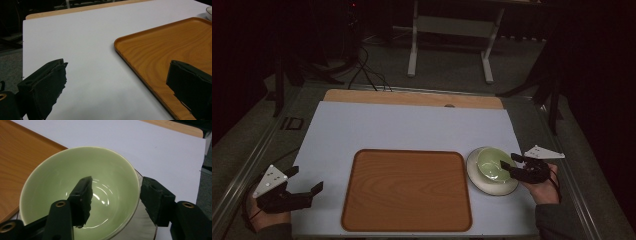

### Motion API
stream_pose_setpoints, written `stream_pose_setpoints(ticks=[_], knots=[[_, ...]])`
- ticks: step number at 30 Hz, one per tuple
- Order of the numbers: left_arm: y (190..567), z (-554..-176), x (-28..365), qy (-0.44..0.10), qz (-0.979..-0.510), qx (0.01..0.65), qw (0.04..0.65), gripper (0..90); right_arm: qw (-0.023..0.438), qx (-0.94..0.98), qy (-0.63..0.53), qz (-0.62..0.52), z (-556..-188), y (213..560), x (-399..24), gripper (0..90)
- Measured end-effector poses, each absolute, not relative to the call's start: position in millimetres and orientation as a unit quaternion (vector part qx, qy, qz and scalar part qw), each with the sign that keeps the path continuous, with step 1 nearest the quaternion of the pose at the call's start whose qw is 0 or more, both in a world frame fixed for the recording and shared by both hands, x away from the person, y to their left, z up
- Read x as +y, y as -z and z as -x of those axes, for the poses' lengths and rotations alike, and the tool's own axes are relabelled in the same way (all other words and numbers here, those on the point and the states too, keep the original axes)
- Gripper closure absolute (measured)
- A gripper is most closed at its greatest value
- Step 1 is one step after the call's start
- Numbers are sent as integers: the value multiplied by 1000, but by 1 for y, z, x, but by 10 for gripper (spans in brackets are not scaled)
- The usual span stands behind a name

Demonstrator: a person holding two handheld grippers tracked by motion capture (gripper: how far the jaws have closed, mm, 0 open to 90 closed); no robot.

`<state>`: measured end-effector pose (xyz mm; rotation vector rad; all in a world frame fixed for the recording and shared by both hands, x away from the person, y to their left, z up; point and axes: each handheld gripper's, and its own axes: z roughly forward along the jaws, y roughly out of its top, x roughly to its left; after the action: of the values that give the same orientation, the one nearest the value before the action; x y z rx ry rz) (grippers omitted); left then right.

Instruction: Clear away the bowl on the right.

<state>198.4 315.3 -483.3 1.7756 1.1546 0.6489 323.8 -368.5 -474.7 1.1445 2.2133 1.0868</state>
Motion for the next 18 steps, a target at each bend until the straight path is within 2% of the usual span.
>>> stream_pose_setpoints(ticks=[9,18], knots=[[483,-198,315,-265,-717,466,447,26,195,804,-370,-422,-333,479,-369,481],[483,-198,316,-266,-715,466,448,26,176,809,-345,-442,-342,485,-367,594]])
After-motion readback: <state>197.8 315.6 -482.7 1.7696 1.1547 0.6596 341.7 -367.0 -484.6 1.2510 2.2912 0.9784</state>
